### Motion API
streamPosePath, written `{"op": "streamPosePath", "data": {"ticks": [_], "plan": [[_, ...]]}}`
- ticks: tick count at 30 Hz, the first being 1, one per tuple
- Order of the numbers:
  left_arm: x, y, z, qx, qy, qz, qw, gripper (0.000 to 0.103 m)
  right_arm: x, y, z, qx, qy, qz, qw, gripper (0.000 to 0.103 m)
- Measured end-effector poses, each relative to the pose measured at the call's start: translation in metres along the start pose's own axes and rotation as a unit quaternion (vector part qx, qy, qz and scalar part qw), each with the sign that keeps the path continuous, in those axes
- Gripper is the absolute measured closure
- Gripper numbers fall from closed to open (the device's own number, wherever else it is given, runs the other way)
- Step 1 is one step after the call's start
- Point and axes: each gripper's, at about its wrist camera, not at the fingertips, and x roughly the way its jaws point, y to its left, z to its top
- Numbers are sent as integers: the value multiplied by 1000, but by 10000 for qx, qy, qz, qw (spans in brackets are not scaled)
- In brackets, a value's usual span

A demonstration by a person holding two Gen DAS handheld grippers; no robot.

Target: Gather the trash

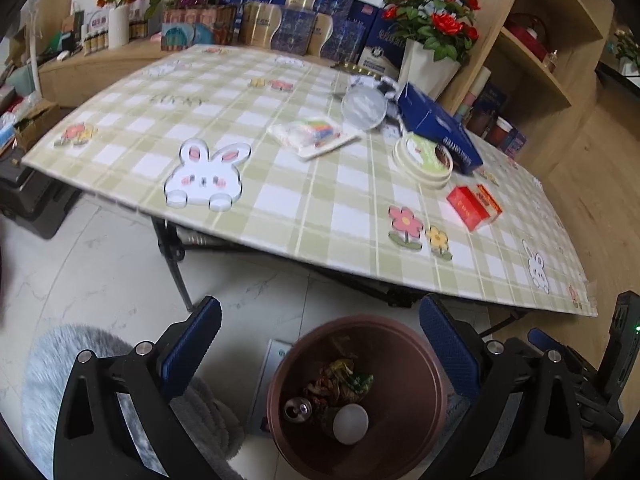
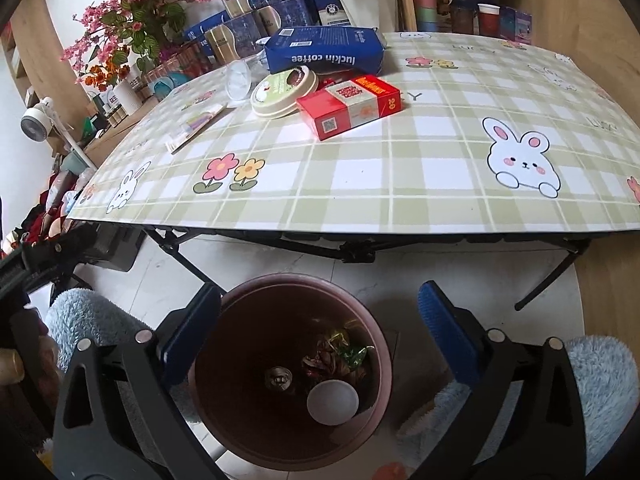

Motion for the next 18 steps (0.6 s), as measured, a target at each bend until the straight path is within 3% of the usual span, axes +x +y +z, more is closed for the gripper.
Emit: {"op": "streamPosePath", "data": {"ticks": [5,11,18], "plan": [[2,-4,34,474,-249,-154,9984,6,3,-5,10,51,-79,-45,9999,6],[29,0,103,876,-345,-226,9953,9,7,-12,25,-74,-82,-277,9996,6],[105,2,155,1571,250,167,9871,23,16,-25,45,-63,-76,-470,9988,6]]}}
